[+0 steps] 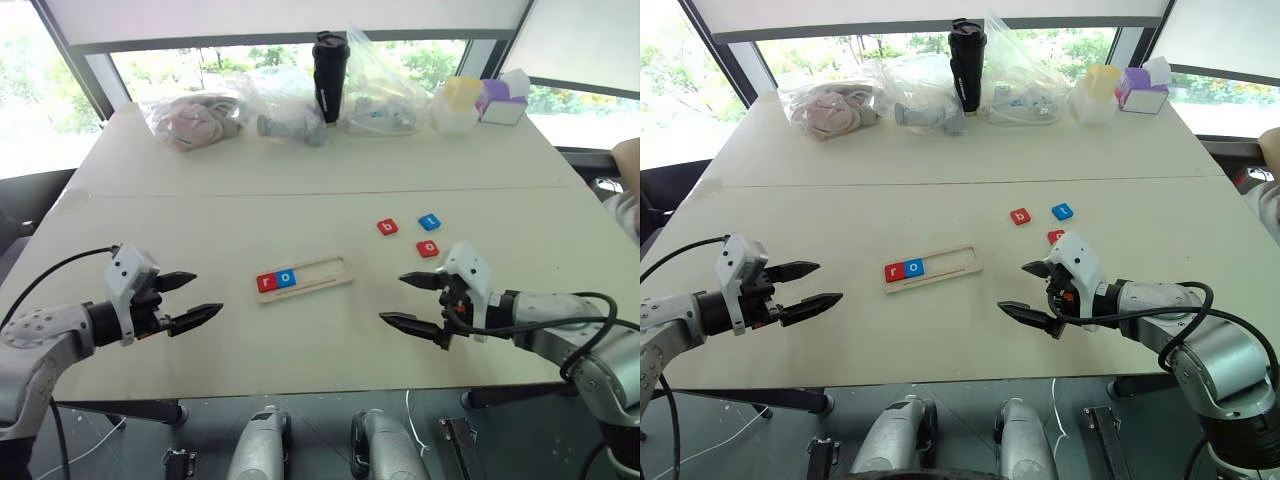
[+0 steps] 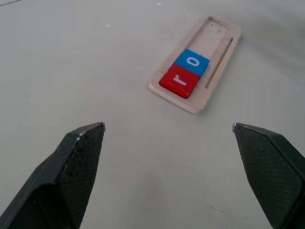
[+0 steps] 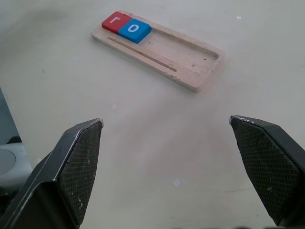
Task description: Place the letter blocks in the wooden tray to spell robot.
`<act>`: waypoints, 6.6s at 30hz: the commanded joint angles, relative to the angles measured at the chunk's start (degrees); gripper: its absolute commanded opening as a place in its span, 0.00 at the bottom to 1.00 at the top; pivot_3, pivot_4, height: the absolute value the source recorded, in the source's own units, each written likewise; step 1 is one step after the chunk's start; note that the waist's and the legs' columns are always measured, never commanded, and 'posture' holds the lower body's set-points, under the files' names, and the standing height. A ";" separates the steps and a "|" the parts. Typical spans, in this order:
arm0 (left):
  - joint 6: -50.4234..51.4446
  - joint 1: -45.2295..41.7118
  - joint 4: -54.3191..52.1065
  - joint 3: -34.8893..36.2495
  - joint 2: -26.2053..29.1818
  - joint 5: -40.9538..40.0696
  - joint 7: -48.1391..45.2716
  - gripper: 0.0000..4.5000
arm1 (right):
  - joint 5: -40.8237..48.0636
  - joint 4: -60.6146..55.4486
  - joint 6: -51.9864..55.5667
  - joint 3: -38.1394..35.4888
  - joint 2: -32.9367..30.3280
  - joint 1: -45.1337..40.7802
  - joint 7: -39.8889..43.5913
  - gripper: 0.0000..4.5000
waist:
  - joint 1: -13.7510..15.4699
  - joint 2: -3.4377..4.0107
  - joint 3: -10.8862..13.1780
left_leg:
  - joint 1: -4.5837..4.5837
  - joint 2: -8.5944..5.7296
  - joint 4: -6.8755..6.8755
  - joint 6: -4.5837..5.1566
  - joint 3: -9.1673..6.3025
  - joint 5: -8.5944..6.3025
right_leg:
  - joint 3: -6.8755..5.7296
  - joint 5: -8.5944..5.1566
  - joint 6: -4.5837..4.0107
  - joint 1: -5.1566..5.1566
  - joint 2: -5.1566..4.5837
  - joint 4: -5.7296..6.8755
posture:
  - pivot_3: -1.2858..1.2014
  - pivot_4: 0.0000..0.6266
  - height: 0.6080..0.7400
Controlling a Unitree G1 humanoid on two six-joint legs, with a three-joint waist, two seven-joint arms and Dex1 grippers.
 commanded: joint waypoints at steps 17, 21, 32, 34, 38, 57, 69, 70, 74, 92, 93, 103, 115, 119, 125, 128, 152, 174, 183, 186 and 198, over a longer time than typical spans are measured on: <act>-0.70 -0.60 -0.15 -0.15 -0.30 1.20 1.74 1.00 | -1.31 1.31 -2.31 1.26 -0.17 -2.22 0.65 0.98 | 0.01 0.00 0.00 | 0.01 0.00 0.04 0.00 0.01 0.00 | 0.00 0.00 0.00 0.01 0.00 0.04 | 0.52 0.24 1.00; -1.08 -0.82 0.38 -0.20 0.21 1.49 1.21 1.00 | -1.59 1.66 -2.39 1.42 -0.19 -2.56 0.73 0.98 | -0.01 0.00 0.00 | 0.01 0.00 0.04 0.00 0.00 0.00 | 0.00 0.00 0.00 0.01 0.00 0.05 | 0.52 0.24 1.00; -9.37 -9.86 9.86 -8.05 6.56 8.66 -7.80 1.00 | -1.06 -1.28 0.28 5.38 -0.10 -8.92 1.40 0.98 | -0.01 0.00 0.00 | 0.02 -0.02 0.07 0.00 0.03 0.00 | 0.00 0.03 -0.05 -0.03 0.03 0.08 | 0.52 0.24 1.00; -11.88 -13.59 12.86 -11.57 6.51 10.57 -10.48 1.00 | -0.71 -2.03 1.10 6.37 0.60 -10.30 0.92 0.98 | -0.01 0.01 -0.01 | 0.02 0.01 0.06 0.00 0.04 0.00 | 0.00 0.04 -0.06 -0.03 0.04 0.08 | 0.52 0.24 1.00; -15.72 -21.27 20.06 -18.77 3.74 14.43 -14.32 1.00 | -0.84 -2.38 1.64 7.52 2.24 -11.13 -0.76 0.98 | 0.12 -0.01 -0.02 | -0.03 -0.04 0.06 0.00 0.25 0.00 | 0.00 0.04 -0.05 -0.02 0.05 0.05 | 0.52 0.24 1.00; -31.70 -32.77 40.20 -33.56 -11.79 29.98 -15.40 0.94 | 0.22 -6.96 3.51 4.25 4.68 -5.23 -8.26 0.99 | 0.23 -0.06 -0.11 | 0.13 -0.01 0.33 0.04 0.30 0.03 | 0.08 0.05 -0.02 0.03 0.10 0.56 | 0.52 0.24 1.00; -34.63 -33.39 41.83 -31.96 -12.73 29.80 -15.24 0.70 | -0.13 -5.64 2.76 3.23 3.22 -5.46 -7.28 1.00 | 0.19 -0.06 -0.13 | 0.31 0.05 0.37 0.04 0.10 0.03 | 0.08 0.04 -0.03 0.24 0.02 0.55 | 0.52 0.24 1.00; -34.80 -33.52 41.95 -31.91 -12.82 29.74 -15.34 0.70 | -0.10 -5.63 2.77 3.09 3.12 -5.44 -7.22 1.00 | 0.20 -0.06 -0.13 | 0.32 0.05 0.37 0.04 0.10 0.03 | 0.08 0.04 -0.03 0.25 0.02 0.55 | 0.52 0.24 1.00; -41.42 -39.42 45.16 -34.25 -15.52 29.85 -21.17 0.70 | -0.10 -4.36 2.35 -0.91 -0.86 -3.52 -4.49 1.00 | 1.29 -0.08 -0.11 | 0.31 0.02 0.39 0.04 0.13 0.03 | 0.07 0.04 -0.03 0.26 -0.01 0.53 | 0.52 0.24 1.00; -53.30 -48.36 63.66 -39.03 -20.94 35.81 -27.51 0.81 | 1.55 -8.37 3.93 -4.97 0.14 2.95 -8.48 1.00 | 1.52 -0.12 -0.13 | 0.14 -0.07 0.40 0.06 0.27 0.03 | 0.06 0.03 0.01 0.16 0.02 0.48 | 0.52 0.24 1.00; -52.90 -48.22 63.51 -38.98 -20.93 35.76 -27.86 0.95 | 1.57 -8.07 3.82 -4.88 0.16 2.87 -8.50 1.00 | 1.50 -0.11 -0.13 | 0.14 -0.07 0.40 0.06 0.27 0.03 | 0.06 0.02 0.01 0.16 0.03 0.48 | 0.52 0.24 1.00; -52.56 -47.59 62.45 -36.91 -19.26 36.05 -25.13 0.98 | 1.36 -5.60 2.70 -4.59 -0.51 3.00 -7.34 1.00 | 1.44 -0.11 -0.13 | 0.17 -0.06 0.40 0.06 0.26 0.03 | 0.06 0.02 0.01 0.17 0.05 0.50 | 0.52 0.24 1.00; -17.07 -43.20 33.35 -20.55 -5.79 15.72 -27.92 0.98 | -4.13 9.95 -0.88 -1.72 11.43 -11.63 -18.26 1.00 | -0.62 -0.24 -0.05 | 0.08 0.32 0.37 0.06 0.13 0.03 | 0.08 0.05 -0.04 -0.05 0.49 0.61 | 0.52 0.24 1.00; -3.19 -33.22 17.18 -13.76 -6.07 8.37 -18.22 0.98 | -8.14 24.42 -1.49 2.29 21.31 -22.67 -23.56 1.00 | -1.45 -0.06 -0.05 | 0.16 0.32 0.30 0.06 0.12 0.04 | 0.21 0.10 -0.02 -0.05 0.49 0.65 | 0.52 0.24 1.00; 7.11 -21.66 0.47 -6.04 -10.10 1.46 -3.51 0.98 | -18.98 42.09 -7.54 9.15 25.20 -31.17 -26.14 1.00 | -1.32 -0.11 -0.02 | 0.04 0.30 0.29 0.03 0.25 0.07 | 0.25 0.20 0.18 -0.15 0.54 0.70 | 0.52 0.24 1.00; 9.19 -18.86 -3.62 -4.84 -9.40 -0.39 -1.03 0.98 | -21.84 47.85 -9.99 10.54 25.55 -33.51 -24.97 1.00 | -1.31 -0.11 -0.02 | 0.06 0.27 0.29 0.02 0.26 0.07 | 0.25 0.21 0.18 -0.13 0.52 0.68 | 0.52 0.24 1.00; 6.46 -14.72 -6.33 -8.85 -3.41 -0.15 2.49 1.00 | -22.99 41.34 -5.40 4.50 23.48 -33.79 -18.95 0.27 | -0.91 -0.01 0.02 | 0.05 0.38 0.23 -0.02 0.30 0.09 | 0.30 0.24 0.11 -0.23 0.68 0.69 | 0.52 0.24 1.00; 4.20 -20.88 -0.21 -15.25 -4.04 0.80 -0.81 1.00 | -26.40 -14.89 41.09 -5.09 50.77 -6.85 -47.60 0.27 | -0.35 0.02 -0.03 | 0.03 0.51 0.20 -0.13 0.38 0.10 | 0.34 0.24 -0.38 -0.41 0.73 0.57 | 0.52 0.24 1.00; 3.65 -21.56 1.08 -15.13 -3.52 1.65 -1.17 1.00 | -27.34 -15.11 41.75 -5.21 50.23 -7.09 -46.14 0.94 | -0.77 0.03 -0.02 | 0.02 0.51 0.17 -0.13 0.37 0.10 | 0.34 0.23 -0.38 -0.44 0.75 0.54 | 0.52 0.24 1.00; 3.11 -20.85 1.39 -15.07 -3.07 2.08 -1.51 1.00 | -23.24 -16.52 41.88 -5.88 42.84 -8.75 -38.96 0.99 | -1.11 0.05 0.00 | 0.02 0.52 0.15 -0.13 0.29 0.10 | 0.34 0.23 -0.38 -0.44 0.74 0.54 | 0.52 0.24 1.00; 1.78 -20.10 1.81 -15.68 -2.44 3.05 -2.92 1.00 | -17.65 7.72 -17.29 -3.72 0.56 7.79 11.88 0.99 | -1.66 -0.05 0.04 | 0.04 0.34 -0.14 -0.11 0.30 0.08 | 0.25 0.06 -0.04 -0.13 0.63 -0.13 | 0.52 0.24 1.00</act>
